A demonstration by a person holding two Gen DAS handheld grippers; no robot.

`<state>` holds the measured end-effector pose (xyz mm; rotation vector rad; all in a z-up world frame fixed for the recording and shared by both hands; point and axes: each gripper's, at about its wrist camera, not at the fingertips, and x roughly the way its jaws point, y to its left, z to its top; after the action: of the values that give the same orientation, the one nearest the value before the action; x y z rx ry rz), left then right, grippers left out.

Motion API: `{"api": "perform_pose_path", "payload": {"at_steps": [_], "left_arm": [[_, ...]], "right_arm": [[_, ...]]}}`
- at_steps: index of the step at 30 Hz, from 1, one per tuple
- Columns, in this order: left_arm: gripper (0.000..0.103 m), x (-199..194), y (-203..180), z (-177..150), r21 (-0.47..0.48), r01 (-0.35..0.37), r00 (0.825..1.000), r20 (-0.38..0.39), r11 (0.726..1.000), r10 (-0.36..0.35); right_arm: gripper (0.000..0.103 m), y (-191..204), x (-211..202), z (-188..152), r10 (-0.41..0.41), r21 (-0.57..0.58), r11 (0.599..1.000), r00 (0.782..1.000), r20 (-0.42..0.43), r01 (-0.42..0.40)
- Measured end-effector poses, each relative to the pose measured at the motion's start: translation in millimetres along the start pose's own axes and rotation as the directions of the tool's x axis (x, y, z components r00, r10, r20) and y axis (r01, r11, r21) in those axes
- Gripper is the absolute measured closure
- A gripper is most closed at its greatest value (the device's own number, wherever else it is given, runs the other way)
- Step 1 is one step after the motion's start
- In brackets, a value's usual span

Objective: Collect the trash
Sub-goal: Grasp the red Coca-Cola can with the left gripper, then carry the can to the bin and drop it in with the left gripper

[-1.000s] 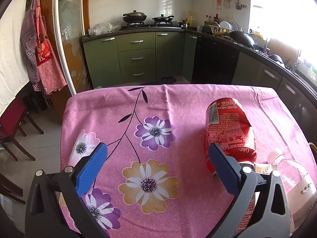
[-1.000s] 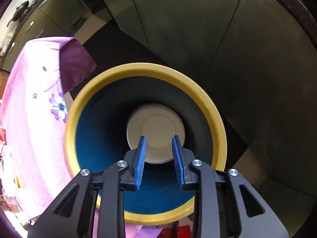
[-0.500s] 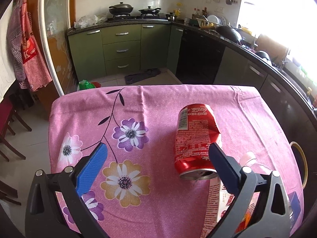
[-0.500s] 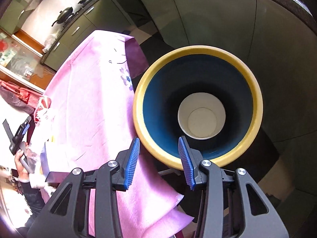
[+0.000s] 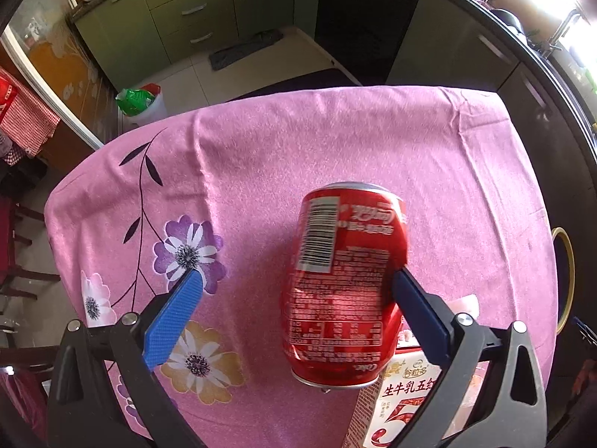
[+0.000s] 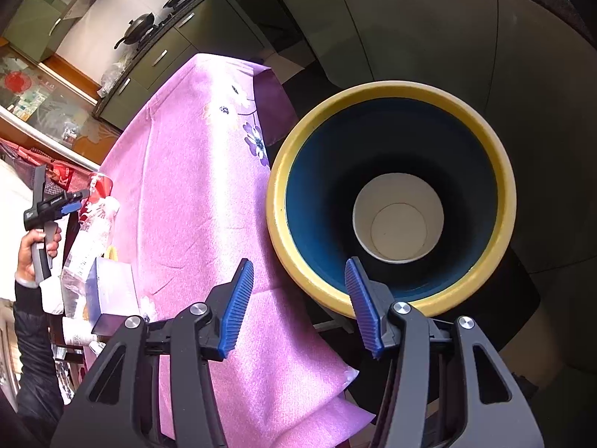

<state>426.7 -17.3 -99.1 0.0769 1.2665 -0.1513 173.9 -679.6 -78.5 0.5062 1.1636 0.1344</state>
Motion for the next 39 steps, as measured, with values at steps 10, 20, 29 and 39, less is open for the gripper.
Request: {"api": "perform_pose_path", "payload": {"at_steps": [10, 20, 29, 39], "left_arm": [[0.006, 9, -13, 8, 0.018, 0.047, 0.996, -0.072, 0.999, -0.045], [0.006, 30, -23, 14, 0.056, -0.050, 0.989, -0.133, 0.997, 0.057], [0.007, 45, -17, 26, 0.050, -0.027, 0.980, -0.194, 0.998, 0.036], [0.034, 51, -31, 20, 0.100, -0.026, 0.979, -0.197, 0.995, 0.046]], "right_arm": [[0.049, 5, 17, 6, 0.016, -0.007, 1.000, 1.000, -0.023, -0.016], [0.048, 10, 35, 12, 0.026, -0.019, 0.999, 0.998, -0.049, -0.027], [0.048, 8, 46, 15, 0.027, -0.014, 1.000, 0.998, -0.055, -0.027], [0.048, 9, 54, 15, 0.037, -0.017, 0.999, 0.998, -0.059, -0.038]]}}
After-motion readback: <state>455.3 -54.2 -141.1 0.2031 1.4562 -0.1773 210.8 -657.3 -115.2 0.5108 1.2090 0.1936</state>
